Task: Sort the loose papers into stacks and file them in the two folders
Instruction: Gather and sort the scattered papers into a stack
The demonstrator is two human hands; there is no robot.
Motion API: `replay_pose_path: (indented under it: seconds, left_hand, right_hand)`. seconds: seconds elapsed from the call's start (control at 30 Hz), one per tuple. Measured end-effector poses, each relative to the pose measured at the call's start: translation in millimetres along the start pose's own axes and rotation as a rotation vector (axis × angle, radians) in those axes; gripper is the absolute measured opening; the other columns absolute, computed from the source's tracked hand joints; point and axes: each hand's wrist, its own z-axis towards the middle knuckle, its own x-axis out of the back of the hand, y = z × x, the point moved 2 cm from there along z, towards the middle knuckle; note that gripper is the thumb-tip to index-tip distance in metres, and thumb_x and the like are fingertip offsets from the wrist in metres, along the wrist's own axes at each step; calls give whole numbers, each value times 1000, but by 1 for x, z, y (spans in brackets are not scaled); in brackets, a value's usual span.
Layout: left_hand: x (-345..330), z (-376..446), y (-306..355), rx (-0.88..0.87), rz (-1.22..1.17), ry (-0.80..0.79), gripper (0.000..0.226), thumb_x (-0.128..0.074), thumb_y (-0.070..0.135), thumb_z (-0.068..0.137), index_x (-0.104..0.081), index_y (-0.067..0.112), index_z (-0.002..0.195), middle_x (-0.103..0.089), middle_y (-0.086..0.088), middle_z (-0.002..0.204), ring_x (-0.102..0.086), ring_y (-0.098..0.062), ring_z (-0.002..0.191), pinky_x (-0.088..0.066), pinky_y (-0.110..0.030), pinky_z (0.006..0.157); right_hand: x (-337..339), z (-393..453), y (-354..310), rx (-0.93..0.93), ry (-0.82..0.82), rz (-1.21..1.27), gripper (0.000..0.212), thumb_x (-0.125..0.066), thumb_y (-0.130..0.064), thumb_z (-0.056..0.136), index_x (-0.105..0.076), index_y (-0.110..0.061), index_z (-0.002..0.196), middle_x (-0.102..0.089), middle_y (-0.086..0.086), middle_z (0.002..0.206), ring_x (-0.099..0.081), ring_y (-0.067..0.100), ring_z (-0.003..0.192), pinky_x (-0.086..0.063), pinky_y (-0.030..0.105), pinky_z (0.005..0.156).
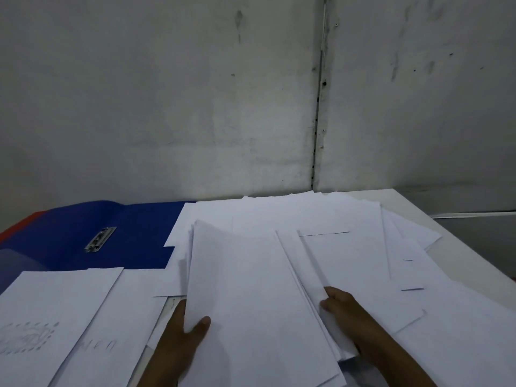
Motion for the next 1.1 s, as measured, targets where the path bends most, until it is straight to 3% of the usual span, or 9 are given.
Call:
replay_pose_path:
  seconds: [0.07,0.27,0.37,0.47,0.6,0.8,0.87,1.0,1.1]
  left_hand:
    - [-4,2,-3,1,26,-15,49,-56,12,89,-40,5,134,-54,-17,125,-48,-24,98,-40,-38,96]
    - [-22,7,0,-40,100,-42,58,-59,13,87,-33,8,139,-49,-13,134,-47,-29,120,-36,-34,102]
    - [-33,11,4,-60,164,-97,66,-62,18,86,-25,12,141,-49,-9,134,-48,-26,120,-38,-30,99]
    - [-38,13,7,-109,200,-114,68,-63,22,86,-24,15,141,-50,-7,134,-50,-22,112,-38,-26,96]
    - [-44,14,8,-148,122,-143,64,-61,22,87,-27,16,141,-50,0,124,-46,-15,105,-36,-25,96]
    - [-54,25,16,-131,39,-181,88,-65,23,84,-4,26,147,-27,-3,150,-34,-24,134,-31,-33,108]
    - [-60,30,20,-141,75,-172,74,-63,23,85,-19,19,145,-36,-5,147,-42,-22,126,-34,-27,101]
    - [-72,37,28,-205,96,-252,36,-59,14,88,-48,16,123,-60,1,112,-58,-11,92,-46,-13,78]
    - [-79,40,34,-206,39,-315,26,-57,11,89,-53,15,115,-61,8,92,-58,-1,78,-45,-2,56]
  right_hand:
    - [1,-1,-3,41,-3,11,43,-36,-15,99,-36,-1,139,-37,11,148,-36,24,134,-27,30,110]
    - [-1,3,-10,24,-70,36,66,-44,-48,92,-29,-9,143,-33,6,150,-35,22,136,-30,28,105]
    - [0,-1,-12,-4,-85,-21,54,-53,-39,91,-43,-10,135,-48,3,139,-52,16,119,-40,17,89]
    - [6,-3,-17,-32,-153,61,26,-61,-25,89,-64,-7,108,-71,4,97,-66,12,79,-50,13,61]
    - [16,2,-20,-18,-109,96,27,-67,-17,84,-59,-9,109,-69,6,101,-66,19,87,-54,20,67]
    - [24,0,-15,79,20,123,37,-63,-5,85,-52,-15,119,-63,-7,98,-61,12,91,-49,23,77]
    - [31,-3,-14,98,53,127,36,-63,-3,85,-50,-18,115,-61,-9,94,-59,8,86,-47,18,69]
    - [41,-4,-6,45,52,251,29,-61,3,84,-54,-11,108,-64,1,91,-61,15,82,-51,18,59]
    - [47,-3,1,35,118,241,33,-60,1,86,-53,-8,117,-63,0,92,-60,17,85,-52,23,67]
